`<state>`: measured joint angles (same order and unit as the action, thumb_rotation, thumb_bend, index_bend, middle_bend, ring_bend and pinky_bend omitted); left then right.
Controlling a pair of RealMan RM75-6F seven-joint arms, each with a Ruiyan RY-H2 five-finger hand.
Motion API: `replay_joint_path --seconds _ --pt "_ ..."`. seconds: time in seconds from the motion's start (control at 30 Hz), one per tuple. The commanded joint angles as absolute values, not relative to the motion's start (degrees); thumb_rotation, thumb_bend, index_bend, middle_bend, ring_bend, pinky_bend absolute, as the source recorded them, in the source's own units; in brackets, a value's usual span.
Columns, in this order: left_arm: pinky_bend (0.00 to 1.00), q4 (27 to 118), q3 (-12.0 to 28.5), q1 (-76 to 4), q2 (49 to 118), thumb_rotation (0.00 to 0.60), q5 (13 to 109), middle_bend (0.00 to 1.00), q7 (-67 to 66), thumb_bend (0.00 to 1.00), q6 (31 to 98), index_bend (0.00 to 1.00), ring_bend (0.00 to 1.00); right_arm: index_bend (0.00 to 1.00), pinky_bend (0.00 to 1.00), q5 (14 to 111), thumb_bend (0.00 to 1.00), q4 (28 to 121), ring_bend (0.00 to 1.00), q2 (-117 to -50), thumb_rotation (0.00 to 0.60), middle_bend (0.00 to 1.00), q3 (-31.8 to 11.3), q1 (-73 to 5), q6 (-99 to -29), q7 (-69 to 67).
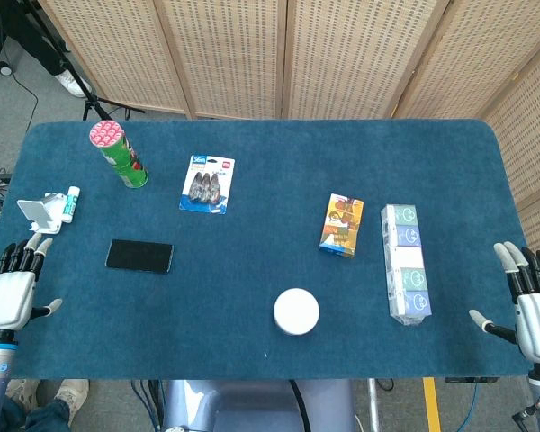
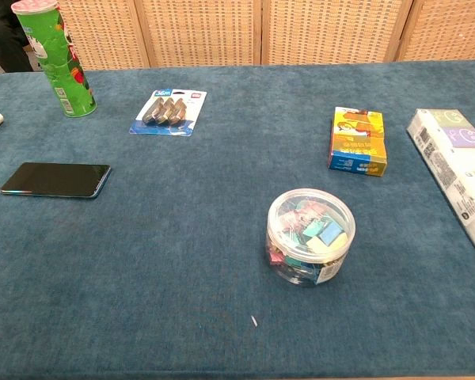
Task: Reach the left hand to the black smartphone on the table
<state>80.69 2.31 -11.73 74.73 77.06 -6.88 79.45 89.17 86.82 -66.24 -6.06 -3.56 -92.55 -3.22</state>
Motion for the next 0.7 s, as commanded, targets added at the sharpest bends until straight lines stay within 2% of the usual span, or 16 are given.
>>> replay_joint_path --seconds 0.03,0.1,0.3,0.7 --pt "0.0 79.9 2.5 -11.9 75.5 0.6 76.9 0.0 -7.6 0.15 78.8 0.0 0.0 0.03 0.0 89.1 0.0 86.9 0.0 -66.2 0.6 0.0 -6.1 -3.6 -92.5 -3.3" --pt "0.0 78.9 2.6 -12.2 76.3 0.6 76.4 0.0 -8.2 0.31 77.8 0.0 0.0 0.03 0.0 89.1 0.0 87.0 0.0 -66.0 0.6 0.0 -6.1 -3.5 -92.5 -3.5" --pt "0.0 75.7 2.7 -13.5 79.1 0.6 76.5 0.0 -8.2 0.48 75.0 0.0 0.0 0.03 0.0 89.1 0.0 87.2 0.0 -65.8 0.6 0.0 -6.1 -3.4 -92.6 -4.1" --pt "0.0 70.4 4.4 -19.5 87.2 0.6 76.5 0.0 -9.3 0.47 67.0 0.0 0.0 0.03 0.0 88.0 0.0 87.1 0.0 -65.9 0.6 0.0 -6.5 -3.7 -91.6 -4.2"
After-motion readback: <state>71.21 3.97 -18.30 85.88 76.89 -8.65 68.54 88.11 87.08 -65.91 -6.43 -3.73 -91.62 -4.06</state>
